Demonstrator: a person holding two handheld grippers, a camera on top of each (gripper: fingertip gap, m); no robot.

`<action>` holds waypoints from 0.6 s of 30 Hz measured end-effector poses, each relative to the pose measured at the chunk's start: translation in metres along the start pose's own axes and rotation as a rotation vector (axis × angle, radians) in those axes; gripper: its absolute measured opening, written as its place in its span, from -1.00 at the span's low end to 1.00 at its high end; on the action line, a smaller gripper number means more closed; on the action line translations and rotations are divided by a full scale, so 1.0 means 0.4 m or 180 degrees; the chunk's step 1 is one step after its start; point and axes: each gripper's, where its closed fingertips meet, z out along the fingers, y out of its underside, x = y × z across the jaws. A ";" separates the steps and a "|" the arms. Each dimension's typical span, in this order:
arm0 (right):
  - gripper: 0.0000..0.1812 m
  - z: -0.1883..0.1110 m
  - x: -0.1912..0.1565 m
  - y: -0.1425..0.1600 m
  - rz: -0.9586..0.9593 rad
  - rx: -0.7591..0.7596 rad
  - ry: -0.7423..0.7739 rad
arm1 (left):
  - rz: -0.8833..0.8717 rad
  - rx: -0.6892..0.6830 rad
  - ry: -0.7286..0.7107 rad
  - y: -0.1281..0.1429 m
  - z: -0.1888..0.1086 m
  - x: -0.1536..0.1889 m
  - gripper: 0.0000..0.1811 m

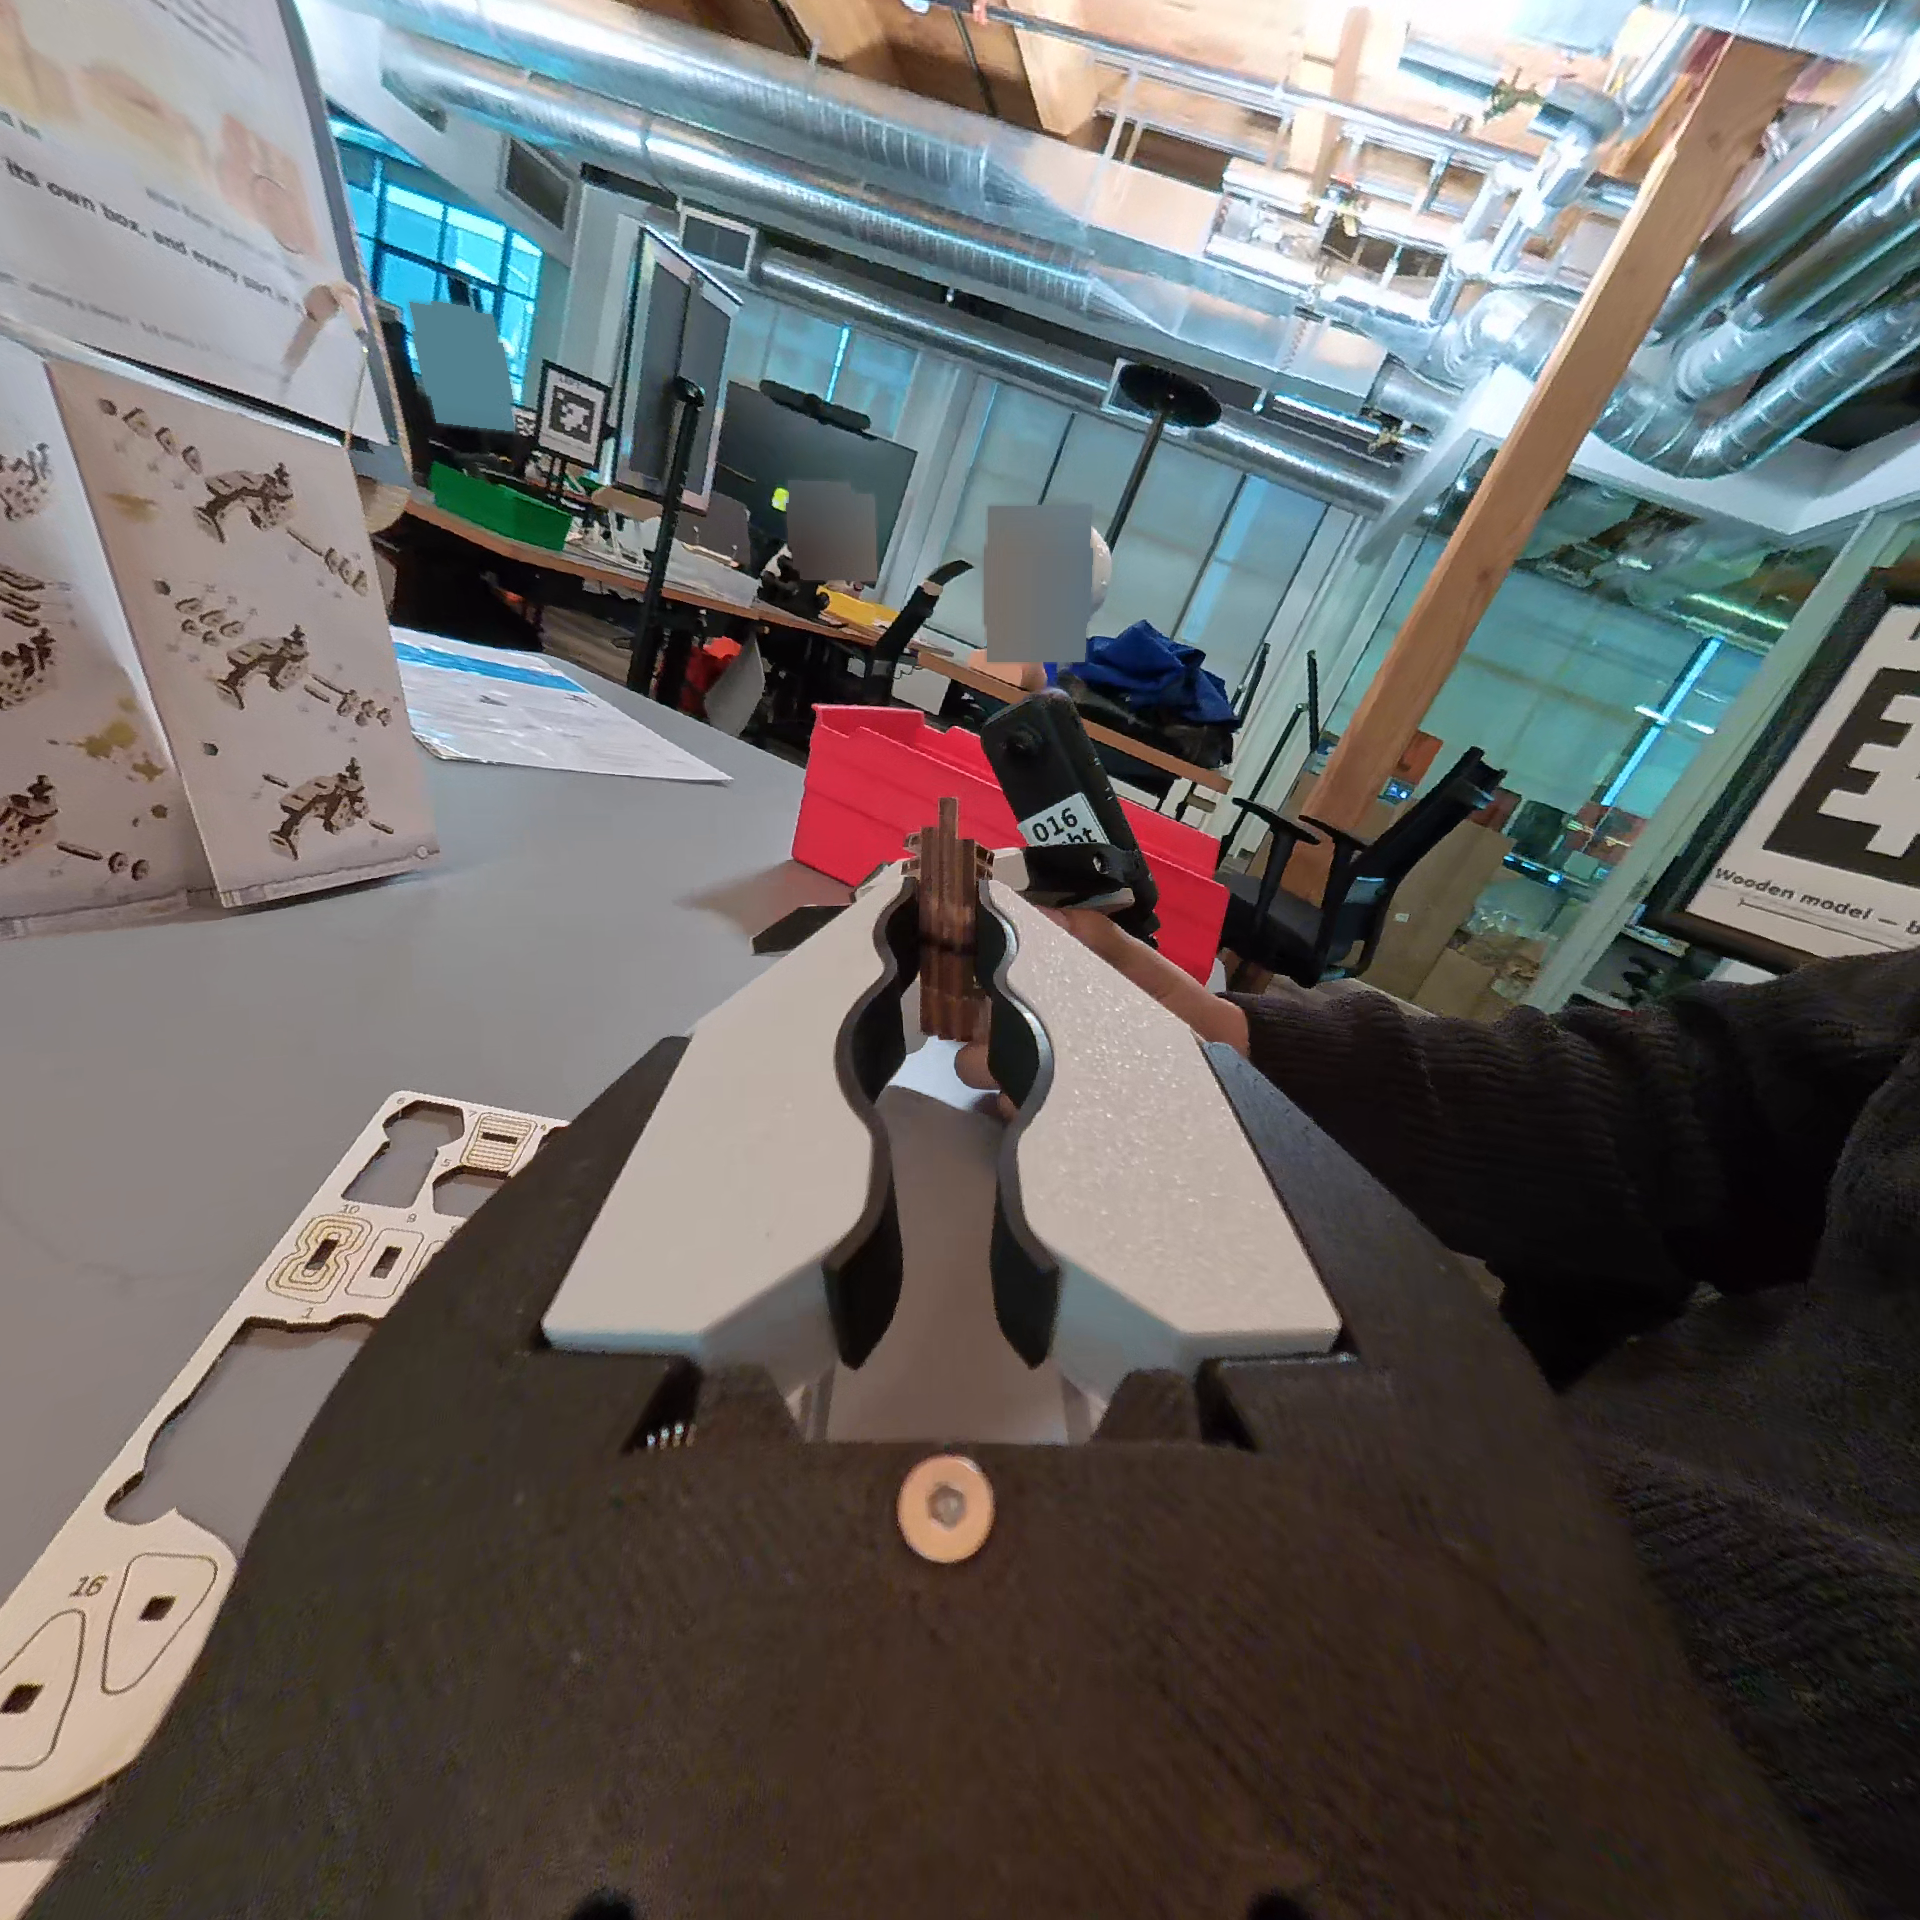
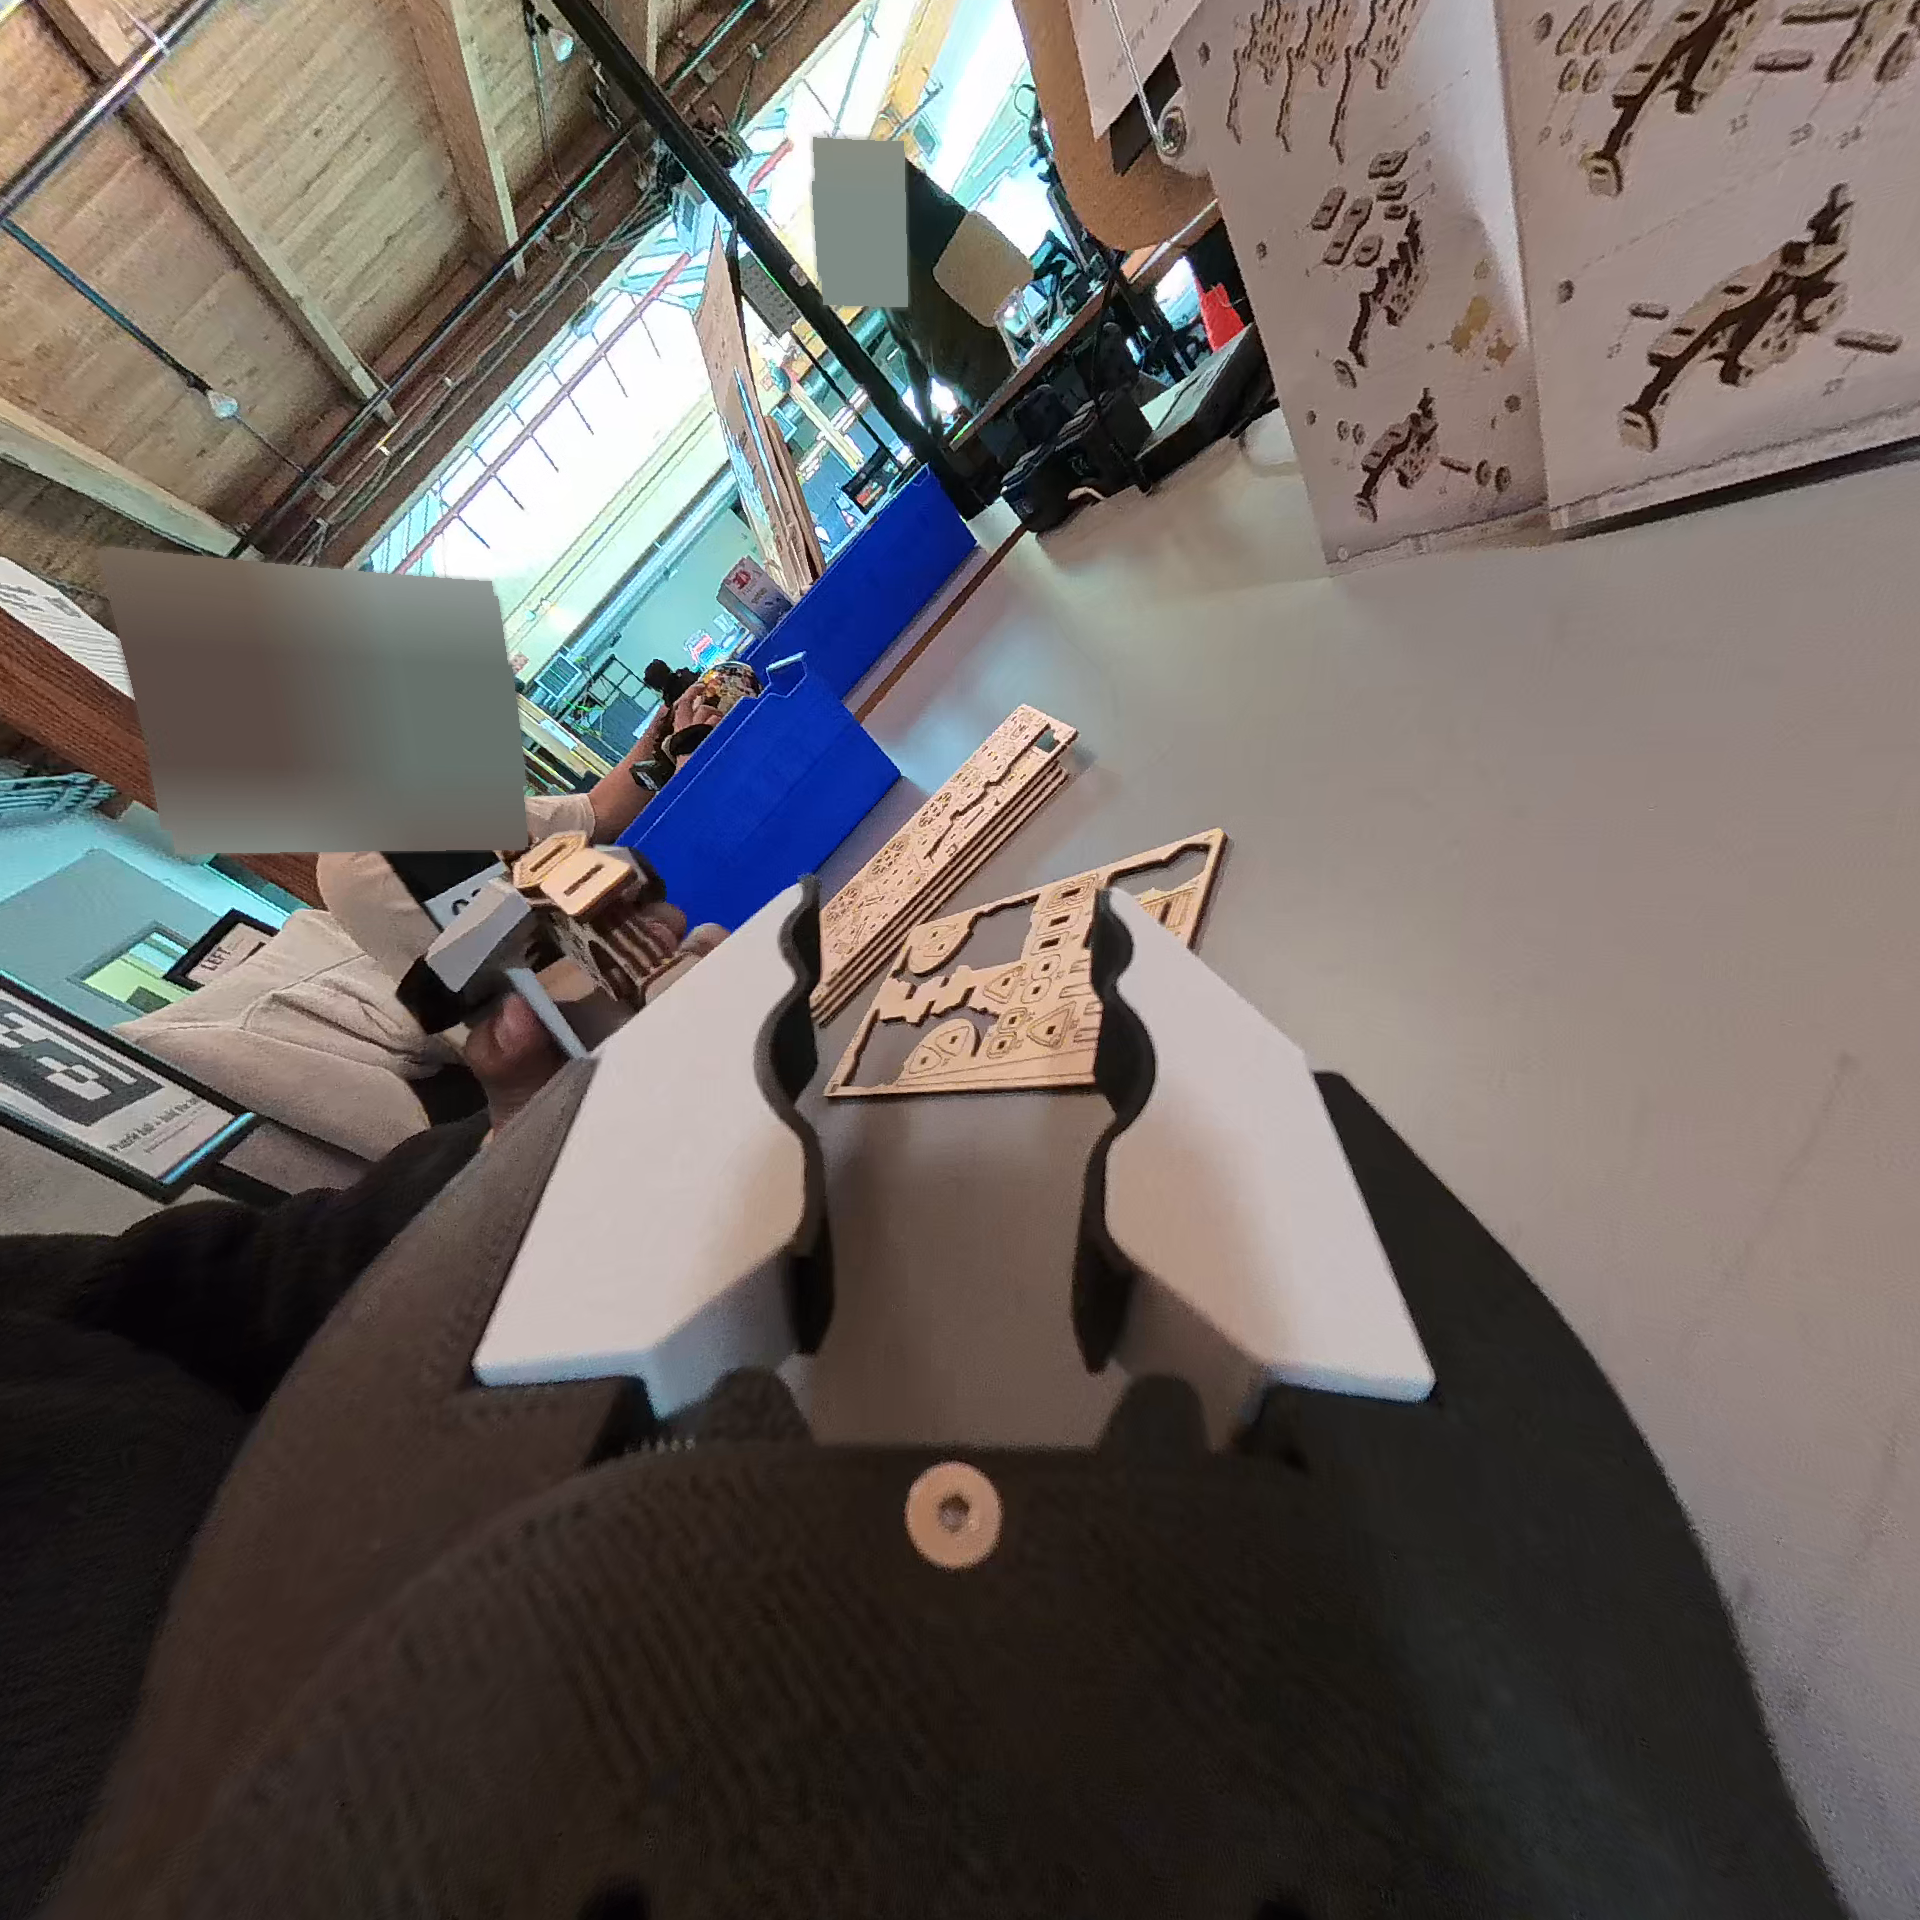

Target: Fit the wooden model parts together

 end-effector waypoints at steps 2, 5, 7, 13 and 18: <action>-0.43 -0.003 0.001 0.003 0.0067 0.0002 -0.0009 | -0.0014 -0.0034 0.0044 0.005 0.005 -0.003 -0.93; -0.42 -0.006 0.005 0.004 0.0141 0.0013 -0.0011 | -0.0029 -0.0080 0.0092 0.010 0.010 -0.005 -0.93; -0.42 -0.007 0.007 0.003 0.0162 0.0020 -0.0008 | -0.0061 -0.0071 0.0108 0.010 0.011 -0.006 -0.93; -0.41 -0.003 0.009 0.007 0.0206 -0.0018 -0.0016 | -0.0181 -0.0034 0.0115 0.007 0.008 -0.012 -0.93; -0.42 -0.002 0.008 0.008 0.0226 -0.0023 -0.0035 | -0.0205 -0.0033 0.0103 0.007 0.008 -0.016 -0.93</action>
